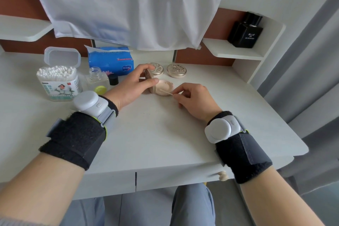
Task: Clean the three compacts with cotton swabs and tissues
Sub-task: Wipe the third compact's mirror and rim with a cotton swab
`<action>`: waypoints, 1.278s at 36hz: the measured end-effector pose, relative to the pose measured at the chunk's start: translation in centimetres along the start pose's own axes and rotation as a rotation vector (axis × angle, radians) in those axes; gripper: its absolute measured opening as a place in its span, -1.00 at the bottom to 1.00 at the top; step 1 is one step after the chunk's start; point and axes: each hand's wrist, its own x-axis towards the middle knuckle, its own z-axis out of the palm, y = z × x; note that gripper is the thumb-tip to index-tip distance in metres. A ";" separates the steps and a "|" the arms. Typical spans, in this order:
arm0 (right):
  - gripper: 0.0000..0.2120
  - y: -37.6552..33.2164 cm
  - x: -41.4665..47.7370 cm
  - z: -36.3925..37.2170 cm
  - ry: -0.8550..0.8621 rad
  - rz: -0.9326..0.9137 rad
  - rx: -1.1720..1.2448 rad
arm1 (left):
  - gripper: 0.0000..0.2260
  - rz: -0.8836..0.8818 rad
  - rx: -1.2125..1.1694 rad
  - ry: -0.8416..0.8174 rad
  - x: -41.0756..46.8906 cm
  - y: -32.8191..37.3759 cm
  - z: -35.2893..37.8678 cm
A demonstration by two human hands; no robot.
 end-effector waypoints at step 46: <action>-0.89 -0.5 0.3 0.6 -0.017 0.026 -0.010 | -0.68 -0.015 -0.058 0.009 0.0 0.3 0.1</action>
